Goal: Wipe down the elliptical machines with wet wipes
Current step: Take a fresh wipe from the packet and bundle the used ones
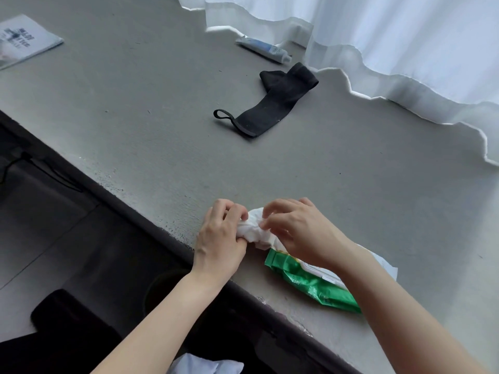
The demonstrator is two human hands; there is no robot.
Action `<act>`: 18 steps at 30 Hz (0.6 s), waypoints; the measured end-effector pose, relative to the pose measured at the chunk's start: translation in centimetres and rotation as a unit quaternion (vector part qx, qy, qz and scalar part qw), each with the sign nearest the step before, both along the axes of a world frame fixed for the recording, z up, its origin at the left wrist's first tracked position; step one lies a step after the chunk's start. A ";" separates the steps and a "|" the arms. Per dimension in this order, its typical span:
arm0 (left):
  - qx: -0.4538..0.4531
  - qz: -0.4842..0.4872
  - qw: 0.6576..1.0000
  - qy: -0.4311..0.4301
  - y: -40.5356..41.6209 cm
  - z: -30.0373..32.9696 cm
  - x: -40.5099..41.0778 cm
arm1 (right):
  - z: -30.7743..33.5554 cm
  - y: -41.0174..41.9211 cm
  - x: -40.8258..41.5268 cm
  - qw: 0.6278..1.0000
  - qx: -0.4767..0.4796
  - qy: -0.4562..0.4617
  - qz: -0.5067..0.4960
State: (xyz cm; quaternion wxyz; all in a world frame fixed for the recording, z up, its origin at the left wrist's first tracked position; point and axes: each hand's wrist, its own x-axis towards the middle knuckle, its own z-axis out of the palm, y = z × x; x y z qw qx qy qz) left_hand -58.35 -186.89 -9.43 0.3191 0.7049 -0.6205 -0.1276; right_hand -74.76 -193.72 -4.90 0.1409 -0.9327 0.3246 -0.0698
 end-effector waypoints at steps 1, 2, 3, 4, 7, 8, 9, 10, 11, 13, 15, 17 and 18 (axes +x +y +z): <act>0.020 -0.006 1.000 0.010 0.1 0.1 -0.1 | -0.2 0.1 0.3 1.000 -0.006 -0.002 -0.011; 0.039 -0.013 0.999 0.023 0.3 0.2 -0.2 | -0.5 0.2 0.7 1.000 -0.015 -0.003 -0.028; 0.065 -0.026 0.997 0.042 0.7 0.6 -0.3 | -0.7 0.3 1.0 0.999 -0.024 -0.003 -0.047; 0.086 -0.040 0.993 0.063 1.2 0.8 -0.3 | -1.0 0.4 1.2 0.997 -0.035 -0.003 -0.063; 0.124 -0.072 0.979 0.141 2.7 1.4 0.5 | -1.2 0.7 1.6 0.996 -0.035 -0.016 -0.080; 0.126 -0.085 0.974 0.169 2.9 1.6 0.9 | -1.2 0.8 1.6 0.996 -0.037 -0.018 -0.084; 0.119 -0.101 0.971 0.182 3.0 1.7 1.5 | -1.1 0.9 1.4 0.995 -0.043 -0.013 -0.085; 0.107 -0.120 0.971 0.174 2.7 1.8 2.1 | -1.1 1.1 1.2 0.995 -0.052 -0.006 -0.082; 0.101 -0.143 0.973 0.152 2.3 1.9 2.7 | -1.2 1.3 0.8 0.995 -0.055 0.001 -0.080; 0.104 -0.183 0.972 0.103 1.0 2.2 3.8 | -1.5 1.7 0.1 0.996 -0.053 0.010 -0.077; 0.085 -0.217 0.971 0.047 -0.3 2.5 4.2 | -1.6 1.8 -0.5 0.995 -0.064 0.006 -0.074; 0.062 -0.243 0.968 -0.016 -1.4 2.6 4.2 | -1.4 2.0 -0.7 0.995 -0.070 -0.001 -0.077; 0.054 -0.248 0.966 -0.040 -1.8 2.4 4.1 | -1.2 2.0 -0.8 0.995 -0.067 -0.006 -0.074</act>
